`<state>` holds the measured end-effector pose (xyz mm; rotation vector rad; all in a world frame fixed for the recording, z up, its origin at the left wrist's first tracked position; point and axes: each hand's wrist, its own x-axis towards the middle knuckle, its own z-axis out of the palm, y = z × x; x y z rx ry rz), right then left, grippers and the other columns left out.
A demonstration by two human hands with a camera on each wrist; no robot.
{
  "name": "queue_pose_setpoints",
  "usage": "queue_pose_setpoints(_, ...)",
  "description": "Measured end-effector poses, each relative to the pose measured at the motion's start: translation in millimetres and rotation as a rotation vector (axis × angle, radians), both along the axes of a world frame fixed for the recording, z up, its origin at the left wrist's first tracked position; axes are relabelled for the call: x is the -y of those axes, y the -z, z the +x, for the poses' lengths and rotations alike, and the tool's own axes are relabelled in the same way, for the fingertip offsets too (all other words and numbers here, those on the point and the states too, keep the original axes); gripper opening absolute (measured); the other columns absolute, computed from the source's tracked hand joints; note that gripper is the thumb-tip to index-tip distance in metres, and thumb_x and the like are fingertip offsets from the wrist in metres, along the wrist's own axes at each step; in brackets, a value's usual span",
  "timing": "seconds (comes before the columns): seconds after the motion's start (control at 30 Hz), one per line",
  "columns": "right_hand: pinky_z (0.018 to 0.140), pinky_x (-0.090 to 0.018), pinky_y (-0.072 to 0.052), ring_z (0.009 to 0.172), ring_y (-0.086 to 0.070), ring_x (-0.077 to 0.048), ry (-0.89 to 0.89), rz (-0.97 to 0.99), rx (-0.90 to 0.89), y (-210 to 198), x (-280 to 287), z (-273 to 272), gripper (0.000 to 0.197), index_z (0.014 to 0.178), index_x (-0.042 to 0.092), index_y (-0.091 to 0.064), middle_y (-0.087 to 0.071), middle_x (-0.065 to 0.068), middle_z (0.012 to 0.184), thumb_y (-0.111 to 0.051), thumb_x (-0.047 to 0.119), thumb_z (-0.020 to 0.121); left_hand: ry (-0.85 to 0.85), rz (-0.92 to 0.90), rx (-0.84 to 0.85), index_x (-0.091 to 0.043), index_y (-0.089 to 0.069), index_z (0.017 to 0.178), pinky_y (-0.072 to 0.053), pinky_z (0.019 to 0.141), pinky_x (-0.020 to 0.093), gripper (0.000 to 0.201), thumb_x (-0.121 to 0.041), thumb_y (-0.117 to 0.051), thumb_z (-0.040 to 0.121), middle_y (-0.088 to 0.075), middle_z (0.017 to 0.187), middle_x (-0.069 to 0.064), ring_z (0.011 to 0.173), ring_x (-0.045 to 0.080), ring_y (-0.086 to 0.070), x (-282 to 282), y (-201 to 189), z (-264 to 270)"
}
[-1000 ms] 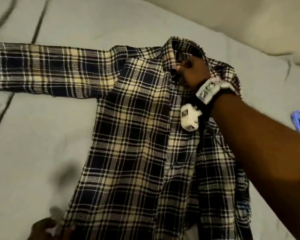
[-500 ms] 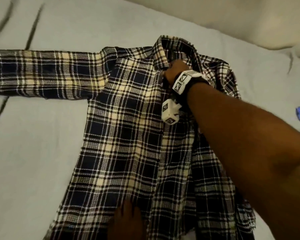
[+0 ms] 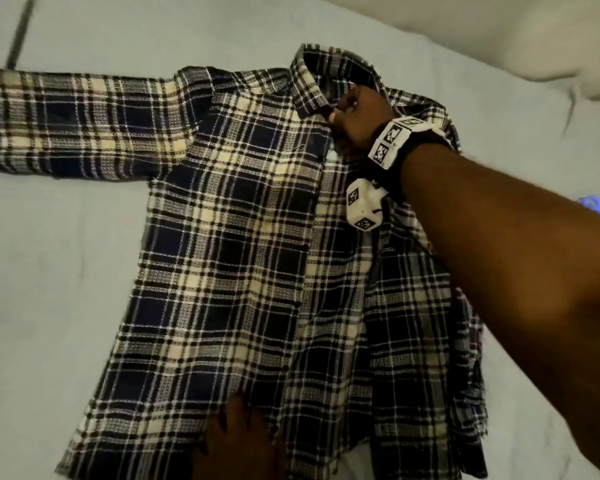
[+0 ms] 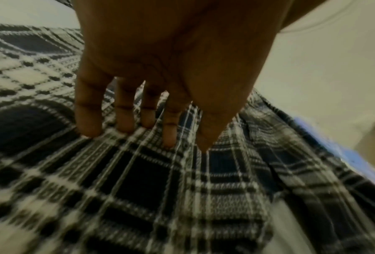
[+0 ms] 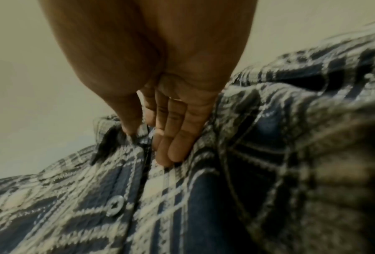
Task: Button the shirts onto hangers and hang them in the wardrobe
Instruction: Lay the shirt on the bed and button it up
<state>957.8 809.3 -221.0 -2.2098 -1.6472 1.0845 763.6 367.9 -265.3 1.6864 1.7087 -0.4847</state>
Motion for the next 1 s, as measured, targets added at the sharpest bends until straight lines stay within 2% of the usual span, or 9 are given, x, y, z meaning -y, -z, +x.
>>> queue_pose_setpoints(0.1,0.062,-0.047,-0.062,0.069,-0.074,-0.027,0.033,0.145,-0.030,-23,26,38,0.011,0.102,0.015,-0.064,-0.074,-0.011,0.085,-0.057,0.010,0.094,-0.026,0.160,0.153,-0.012,-0.078,0.080,-0.056,0.043,0.041,0.055,-0.056,-0.044,0.075,-0.071,0.080,0.013,0.056,0.030,-0.068,-17,-18,8)
queue_pose_setpoints(0.2,0.073,-0.043,-0.061,0.072,-0.073,-0.027,0.050,0.206,0.002,-38,75,85,0.012,0.086,0.019,-0.070,-0.073,-0.004,0.078,-0.062,0.016,0.093,0.053,0.317,0.482,-0.017,-0.072,0.077,-0.054,0.048,0.023,0.039,-0.040,-0.043,0.086,-0.067,0.070,0.002,0.051,0.017,-0.065,-21,-27,35)
queue_pose_setpoints(0.3,0.076,-0.045,-0.059,0.071,-0.069,-0.023,0.106,0.143,0.047,-34,142,117,0.021,0.072,0.026,-0.064,-0.070,0.004,0.072,-0.065,0.026,0.093,0.362,0.571,0.899,-0.013,-0.064,0.079,-0.045,0.051,0.017,0.056,-0.022,-0.020,0.111,-0.067,0.055,0.001,0.043,0.012,-0.064,-3,-12,65)
queue_pose_setpoints(0.4,0.062,-0.035,-0.054,0.061,-0.064,-0.017,0.037,0.010,-0.014,-24,219,114,0.025,0.071,0.025,-0.061,-0.066,0.004,0.067,-0.064,0.022,0.096,0.228,0.256,0.610,-0.020,-0.069,0.098,-0.055,0.059,0.016,0.061,-0.040,-0.012,0.110,-0.076,0.082,-0.005,0.067,0.005,-0.072,2,-1,87)
queue_pose_setpoints(0.57,0.076,-0.035,-0.050,0.086,-0.063,-0.023,0.075,0.014,0.212,-3,316,126,0.006,0.093,0.020,-0.069,-0.068,-0.002,0.092,-0.068,0.026,0.091,-0.096,0.047,0.603,-0.016,-0.047,0.147,-0.046,0.109,0.031,0.055,-0.042,-0.054,0.099,-0.056,0.142,0.000,0.129,0.016,-0.055,-6,2,111)
queue_pose_setpoints(0.67,0.089,-0.047,-0.047,0.106,-0.055,-0.037,0.400,0.084,0.469,3,332,169,0.032,0.112,0.016,-0.062,-0.059,-0.014,0.115,-0.066,0.040,0.091,-0.240,-0.013,0.584,-0.022,-0.045,0.145,-0.047,0.105,0.031,0.057,-0.048,-0.060,0.096,-0.054,0.135,-0.006,0.124,0.013,-0.055,-21,-5,130)
queue_pose_setpoints(0.73,0.095,-0.049,-0.047,0.113,-0.055,-0.039,0.551,-0.112,0.374,8,335,196,0.052,0.120,0.016,-0.057,-0.059,-0.016,0.121,-0.063,0.056,0.088,-0.329,-0.036,0.569,-0.022,-0.046,0.142,-0.049,0.100,0.032,0.060,-0.052,-0.062,0.093,-0.055,0.132,-0.005,0.119,0.014,-0.057,-30,-17,146)
queue_pose_setpoints(0.9,0.091,-0.045,-0.053,0.105,-0.058,-0.029,0.283,-0.284,0.223,-1,350,206,0.079,0.130,0.020,-0.045,-0.052,-0.006,0.119,-0.070,0.070,0.074,-0.459,-0.133,0.457,-0.025,-0.055,0.118,-0.054,0.088,0.036,0.039,-0.049,-0.068,0.091,-0.059,0.109,-0.003,0.099,0.017,-0.062,-34,-21,166)
queue_pose_setpoints(1.0,0.084,-0.046,-0.053,0.101,-0.060,-0.034,0.113,-0.363,0.315,-5,365,201,0.056,0.122,0.021,-0.040,-0.051,-0.008,0.120,-0.064,0.058,0.086,-0.468,-0.189,0.416,-0.031,-0.055,0.083,-0.051,0.075,0.031,0.026,-0.053,-0.066,0.091,-0.062,0.086,-0.009,0.087,0.015,-0.065,-37,-32,173)
